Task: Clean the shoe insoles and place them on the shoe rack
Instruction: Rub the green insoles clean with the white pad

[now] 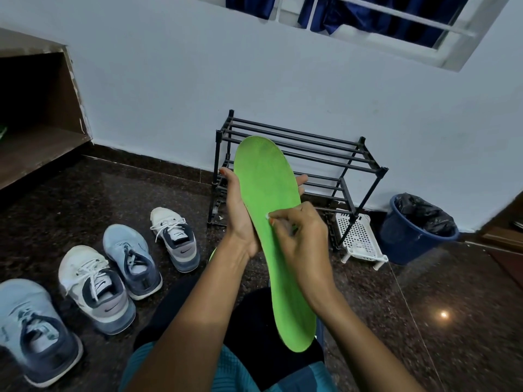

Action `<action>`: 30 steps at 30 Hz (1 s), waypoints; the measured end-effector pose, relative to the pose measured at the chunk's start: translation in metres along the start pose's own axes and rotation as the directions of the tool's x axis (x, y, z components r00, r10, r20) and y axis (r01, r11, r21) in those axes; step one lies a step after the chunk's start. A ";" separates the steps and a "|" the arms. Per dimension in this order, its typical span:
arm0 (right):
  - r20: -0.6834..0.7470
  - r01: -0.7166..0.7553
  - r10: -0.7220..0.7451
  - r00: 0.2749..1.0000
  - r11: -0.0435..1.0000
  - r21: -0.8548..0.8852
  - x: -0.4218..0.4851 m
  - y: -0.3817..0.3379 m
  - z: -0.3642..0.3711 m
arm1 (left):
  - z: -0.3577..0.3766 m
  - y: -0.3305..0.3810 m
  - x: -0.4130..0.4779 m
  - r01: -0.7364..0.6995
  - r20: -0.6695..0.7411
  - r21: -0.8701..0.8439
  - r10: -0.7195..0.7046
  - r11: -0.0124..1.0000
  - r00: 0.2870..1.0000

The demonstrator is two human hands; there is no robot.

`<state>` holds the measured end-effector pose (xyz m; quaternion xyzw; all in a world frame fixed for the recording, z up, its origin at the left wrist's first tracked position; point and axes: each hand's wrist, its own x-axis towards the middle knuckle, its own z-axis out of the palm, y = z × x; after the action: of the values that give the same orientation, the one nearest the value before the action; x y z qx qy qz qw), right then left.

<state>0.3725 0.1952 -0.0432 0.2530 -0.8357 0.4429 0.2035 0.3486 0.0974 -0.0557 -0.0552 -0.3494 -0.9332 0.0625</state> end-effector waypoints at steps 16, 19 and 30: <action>-0.015 0.014 -0.014 1.000 1.000 0.003 -0.006 0.000 0.002 | -0.001 0.001 0.002 -0.001 -0.009 -0.009 0.001 1.000 1.000; -0.074 0.002 -0.011 0.997 0.993 -0.120 0.009 0.006 0.001 | 0.000 -0.001 0.002 0.002 0.002 0.012 -0.002 1.000 1.000; 0.039 -0.059 0.056 0.998 0.994 0.092 -0.015 -0.002 -0.001 | -0.001 0.003 0.002 -0.014 -0.033 -0.006 0.014 1.000 0.999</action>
<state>0.3856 0.1984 -0.0497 0.2461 -0.8247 0.4823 0.1634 0.3472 0.0945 -0.0541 -0.0425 -0.3451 -0.9346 0.0746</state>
